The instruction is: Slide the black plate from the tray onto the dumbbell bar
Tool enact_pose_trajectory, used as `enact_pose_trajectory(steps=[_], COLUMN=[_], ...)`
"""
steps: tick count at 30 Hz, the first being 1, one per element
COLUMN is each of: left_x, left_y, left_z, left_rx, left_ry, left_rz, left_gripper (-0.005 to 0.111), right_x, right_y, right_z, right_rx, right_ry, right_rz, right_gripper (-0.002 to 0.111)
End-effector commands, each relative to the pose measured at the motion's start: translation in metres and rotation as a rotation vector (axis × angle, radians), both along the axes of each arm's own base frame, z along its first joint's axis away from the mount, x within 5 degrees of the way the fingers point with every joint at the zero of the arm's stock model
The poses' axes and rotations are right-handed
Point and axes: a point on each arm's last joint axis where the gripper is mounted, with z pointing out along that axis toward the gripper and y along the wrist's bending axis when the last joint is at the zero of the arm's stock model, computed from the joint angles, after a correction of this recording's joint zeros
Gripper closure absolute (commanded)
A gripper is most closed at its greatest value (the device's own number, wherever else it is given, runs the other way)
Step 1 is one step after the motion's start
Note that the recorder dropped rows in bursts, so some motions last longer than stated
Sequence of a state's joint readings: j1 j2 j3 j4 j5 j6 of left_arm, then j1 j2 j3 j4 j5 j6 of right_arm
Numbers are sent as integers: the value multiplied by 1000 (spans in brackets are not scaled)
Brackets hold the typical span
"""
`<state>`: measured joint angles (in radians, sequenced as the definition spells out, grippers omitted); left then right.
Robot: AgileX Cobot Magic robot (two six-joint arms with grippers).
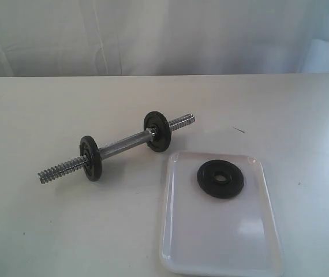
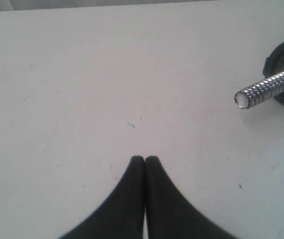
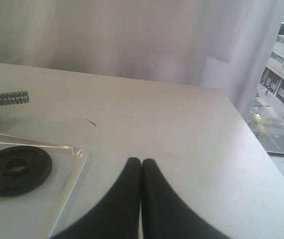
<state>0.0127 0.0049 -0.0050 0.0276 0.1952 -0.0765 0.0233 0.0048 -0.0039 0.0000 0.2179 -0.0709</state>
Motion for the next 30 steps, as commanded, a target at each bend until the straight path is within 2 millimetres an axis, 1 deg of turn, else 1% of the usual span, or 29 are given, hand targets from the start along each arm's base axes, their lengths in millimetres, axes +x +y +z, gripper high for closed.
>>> enact_pose_trajectory(steps=[1,2,4,6,8,9,10,11,13,19,23,26,28,30], left_x=[1,3,4,4,2,-1,-5,-9,-15,-23,-17,-5,8,24], left_y=[-1,-2,-2,-2,-2,-3,-4,-5,-6,-9,-10,-10,-10,-11], left_z=[4,9,18,21,37,51,64,77,94,136,160,179,190,199], left_rx=[-55,-143,-265,-317,-335,-354,-390,-391,-378,-270,-225,-220,-225,-246], left_ry=[-58,-117,-211,-241,-266,-281,-274,-274,-276,-208,-189,-173,-144,-97], left_rz=[2,16,37,45,37,30,24,13,-3,-44,-57,-61,-59,-62], left_gripper=[107,107,107,107,107,107,107,107,107,107,107,107,107,107], right_x=[0,0,1,0,-1,-1,-3,-4,-6,-15,-24,-34,-40,-42], right_y=[0,0,0,0,0,0,0,0,0,0,0,0,-1,-1], right_z=[2,6,13,22,29,30,36,42,51,77,96,113,122,131], right_rx=[-3,-2,0,62,126,149,177,203,210,226,225,225,223,221], right_ry=[-37,-78,-156,-259,-331,-335,-343,-346,-351,-327,-289,-290,-281,-244], right_rz=[6,6,6,5,8,10,11,13,14,14,11,12,10,7], right_gripper=[108,108,108,108,108,108,108,108,108,108,108,108,108,108])
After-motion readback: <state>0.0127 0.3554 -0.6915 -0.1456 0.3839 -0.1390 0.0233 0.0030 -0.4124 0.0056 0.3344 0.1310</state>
